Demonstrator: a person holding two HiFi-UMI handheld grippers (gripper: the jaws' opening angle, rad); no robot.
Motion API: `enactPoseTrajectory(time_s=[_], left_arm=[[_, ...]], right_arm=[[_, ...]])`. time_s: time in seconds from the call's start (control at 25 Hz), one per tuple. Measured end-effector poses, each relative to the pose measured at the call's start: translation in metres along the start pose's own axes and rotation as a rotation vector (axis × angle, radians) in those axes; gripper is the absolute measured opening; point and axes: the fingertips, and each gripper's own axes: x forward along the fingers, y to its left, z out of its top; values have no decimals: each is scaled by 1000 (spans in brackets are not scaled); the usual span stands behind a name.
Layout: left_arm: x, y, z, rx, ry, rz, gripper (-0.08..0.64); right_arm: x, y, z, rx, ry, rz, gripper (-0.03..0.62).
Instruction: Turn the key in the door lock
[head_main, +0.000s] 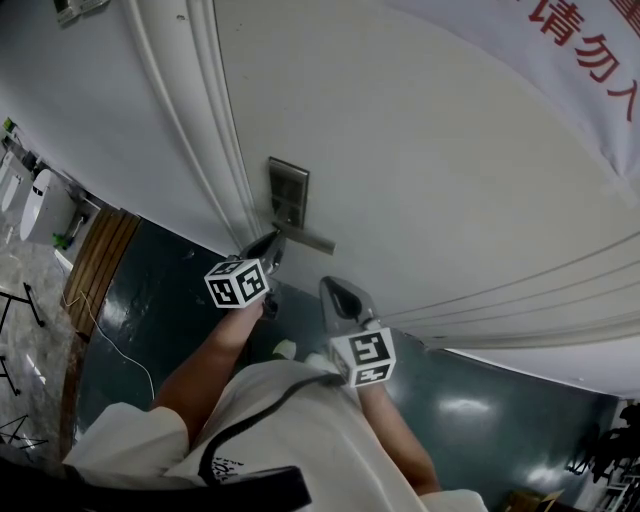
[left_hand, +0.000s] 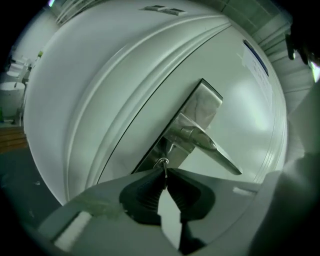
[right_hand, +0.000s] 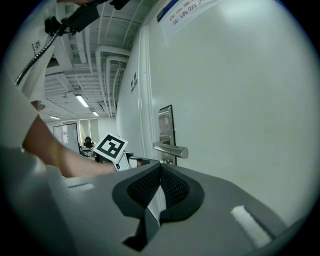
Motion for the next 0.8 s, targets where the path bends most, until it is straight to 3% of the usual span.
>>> enactPoseTrajectory(time_s=[0.2, 0.36, 0.48, 0.8], left_arm=[[0, 2, 2, -269, -38, -102, 26], [1, 3, 2, -433, -49, -171, 29], [2, 1, 3, -615, -75, -258, 28], [1, -1, 4, -806, -81, -366, 41]], right_arm=[[0, 0, 0, -1, -14, -7, 8], [-2, 1, -4, 5, 5, -11, 8], [-1, 1, -3, 10, -5, -15, 8], [0, 7, -3, 11, -5, -19, 8]])
